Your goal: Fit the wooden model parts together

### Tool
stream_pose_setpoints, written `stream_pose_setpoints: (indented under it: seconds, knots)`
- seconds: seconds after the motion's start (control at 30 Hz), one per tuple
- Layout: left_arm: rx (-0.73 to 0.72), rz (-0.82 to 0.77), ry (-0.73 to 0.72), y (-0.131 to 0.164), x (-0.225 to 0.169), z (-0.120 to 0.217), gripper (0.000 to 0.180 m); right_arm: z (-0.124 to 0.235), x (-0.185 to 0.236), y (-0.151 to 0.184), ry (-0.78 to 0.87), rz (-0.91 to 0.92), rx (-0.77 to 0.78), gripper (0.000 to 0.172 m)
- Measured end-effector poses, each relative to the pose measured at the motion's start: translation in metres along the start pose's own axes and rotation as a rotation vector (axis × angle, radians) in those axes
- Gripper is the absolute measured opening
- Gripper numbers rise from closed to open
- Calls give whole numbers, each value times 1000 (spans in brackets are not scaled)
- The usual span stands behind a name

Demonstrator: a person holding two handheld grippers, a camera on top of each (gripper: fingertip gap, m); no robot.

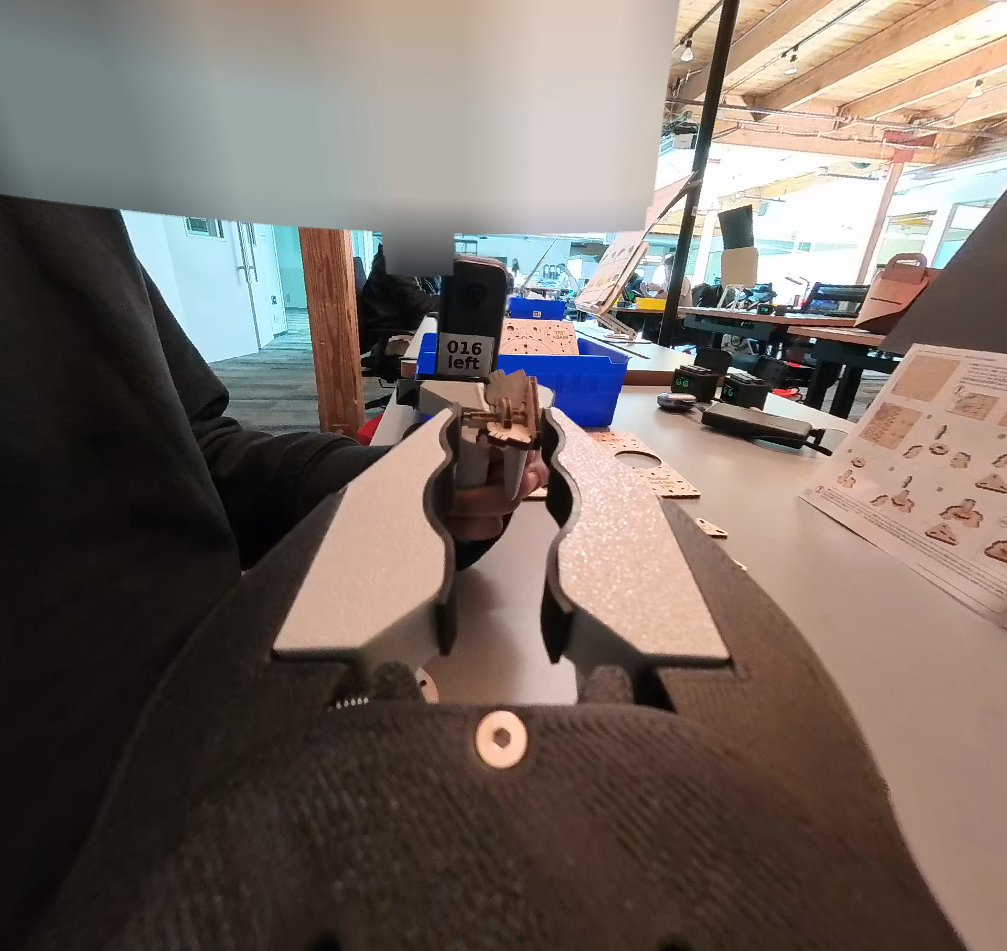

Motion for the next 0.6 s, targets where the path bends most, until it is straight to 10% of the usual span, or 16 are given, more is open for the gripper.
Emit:
stream_pose_setpoints:
  seconds: [0.6]
  knots:
    - [27,-57,-34,4,-1,-1,11,3,-5,0,-59,-111,-1,25]
Point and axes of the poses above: each gripper's, where its closed fingertips meet, z back along the fingers, y out of its underside, x = y × z across the jaws, the point moved 7 cm from there along z, back along the fingers, and after that the axes turned 9 degrees about -y, right-handed, at the moved point
